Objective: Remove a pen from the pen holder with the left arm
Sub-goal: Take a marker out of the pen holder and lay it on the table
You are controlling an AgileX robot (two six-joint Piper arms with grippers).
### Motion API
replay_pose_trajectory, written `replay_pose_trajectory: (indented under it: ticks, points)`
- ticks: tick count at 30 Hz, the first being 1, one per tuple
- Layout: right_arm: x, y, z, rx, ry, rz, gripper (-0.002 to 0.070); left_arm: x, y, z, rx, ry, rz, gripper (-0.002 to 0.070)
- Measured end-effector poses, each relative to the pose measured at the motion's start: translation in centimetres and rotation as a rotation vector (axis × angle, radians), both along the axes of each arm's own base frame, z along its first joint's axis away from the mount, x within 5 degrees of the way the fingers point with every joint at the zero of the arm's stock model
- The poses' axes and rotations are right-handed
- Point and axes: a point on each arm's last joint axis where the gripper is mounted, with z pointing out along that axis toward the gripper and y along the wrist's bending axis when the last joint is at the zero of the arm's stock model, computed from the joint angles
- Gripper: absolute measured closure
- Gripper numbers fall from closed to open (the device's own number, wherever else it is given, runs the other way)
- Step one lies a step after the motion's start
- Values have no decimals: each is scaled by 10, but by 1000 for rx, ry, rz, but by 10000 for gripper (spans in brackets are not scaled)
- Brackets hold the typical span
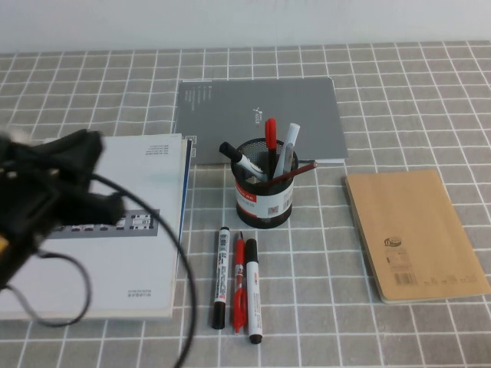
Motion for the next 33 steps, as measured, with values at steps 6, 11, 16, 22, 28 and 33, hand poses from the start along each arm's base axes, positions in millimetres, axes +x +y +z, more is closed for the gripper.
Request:
replay_pose_trajectory:
  ticks: [6,11,16,22,28,33]
  points:
    - [0,0,0,0,0,0,689,30,-30,-18,-132,-69,-99,358]
    - [0,0,0,0,0,0,689,51,-47,-46,-339,17,-165,180]
    - [0,0,0,0,0,0,689,66,-59,-78,-383,61,-236,158]
    - [0,0,0,0,0,0,689,80,-68,-105,-407,82,-264,155]
    - [0,0,0,0,0,0,689,98,-78,-111,-407,72,-283,153]
    - [0,0,0,0,0,0,689,113,-84,-117,-417,69,-287,153]
